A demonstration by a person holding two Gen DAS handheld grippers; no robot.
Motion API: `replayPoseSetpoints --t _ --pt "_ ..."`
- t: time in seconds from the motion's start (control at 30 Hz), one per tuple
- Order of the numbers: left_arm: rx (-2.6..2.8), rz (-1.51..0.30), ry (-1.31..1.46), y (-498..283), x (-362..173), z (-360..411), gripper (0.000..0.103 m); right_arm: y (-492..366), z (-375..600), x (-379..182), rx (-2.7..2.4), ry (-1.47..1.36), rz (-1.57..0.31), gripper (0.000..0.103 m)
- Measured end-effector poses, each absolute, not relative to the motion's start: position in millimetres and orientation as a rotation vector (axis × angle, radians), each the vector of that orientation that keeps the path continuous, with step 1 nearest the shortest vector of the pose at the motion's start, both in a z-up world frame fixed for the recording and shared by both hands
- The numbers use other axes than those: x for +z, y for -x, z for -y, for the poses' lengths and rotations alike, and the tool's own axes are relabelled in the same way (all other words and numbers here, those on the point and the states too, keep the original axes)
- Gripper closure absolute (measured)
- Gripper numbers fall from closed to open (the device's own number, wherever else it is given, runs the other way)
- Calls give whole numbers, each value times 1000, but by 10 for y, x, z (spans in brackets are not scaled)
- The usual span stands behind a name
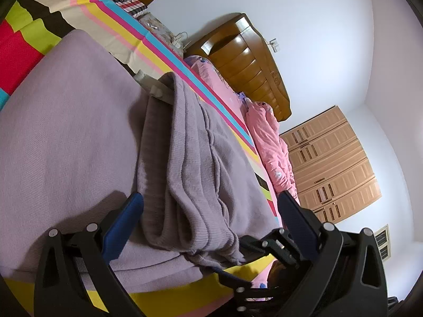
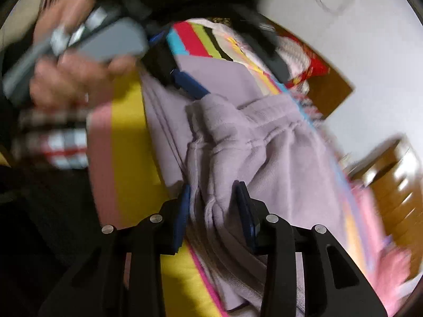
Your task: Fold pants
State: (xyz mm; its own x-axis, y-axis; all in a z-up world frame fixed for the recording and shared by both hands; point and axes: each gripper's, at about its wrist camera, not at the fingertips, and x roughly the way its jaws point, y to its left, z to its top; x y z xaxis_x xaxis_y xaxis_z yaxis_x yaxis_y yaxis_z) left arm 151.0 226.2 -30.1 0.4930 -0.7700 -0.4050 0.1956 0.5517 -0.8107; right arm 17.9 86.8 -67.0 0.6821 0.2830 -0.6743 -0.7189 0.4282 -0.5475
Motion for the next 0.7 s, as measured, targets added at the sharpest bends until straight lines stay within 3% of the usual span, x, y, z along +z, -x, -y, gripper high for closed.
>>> replayPoseSetpoints --t 0.03,0.07,0.13,0.33,0.47,0.67,0.7 --pt "-663 -861 782 -1513 -302 -2266 2 -177 -886 -665 652 942 -519 71" --pt "-663 -864 787 -1516 -303 -2274 2 -189 -864 -627 647 914 -513 82" --pt "-666 -870 801 -1516 -288 -2288 2 -300 -700 -445 692 745 -537 87" --pt "-698 -893 899 -1647 -188 -2390 2 -574 -210 -6 789 358 -538 88" --pt "-792 -967 879 -1920 -58 -2160 2 -510 -254 -2 769 419 -498 88" --pt "-705 -1265 573 -2455 -108 -1485 2 -301 -438 -146 683 587 -436 88" --pt "-654 -1298 503 -2490 -198 -1394 10 -307 -444 -177 660 590 -450 87"
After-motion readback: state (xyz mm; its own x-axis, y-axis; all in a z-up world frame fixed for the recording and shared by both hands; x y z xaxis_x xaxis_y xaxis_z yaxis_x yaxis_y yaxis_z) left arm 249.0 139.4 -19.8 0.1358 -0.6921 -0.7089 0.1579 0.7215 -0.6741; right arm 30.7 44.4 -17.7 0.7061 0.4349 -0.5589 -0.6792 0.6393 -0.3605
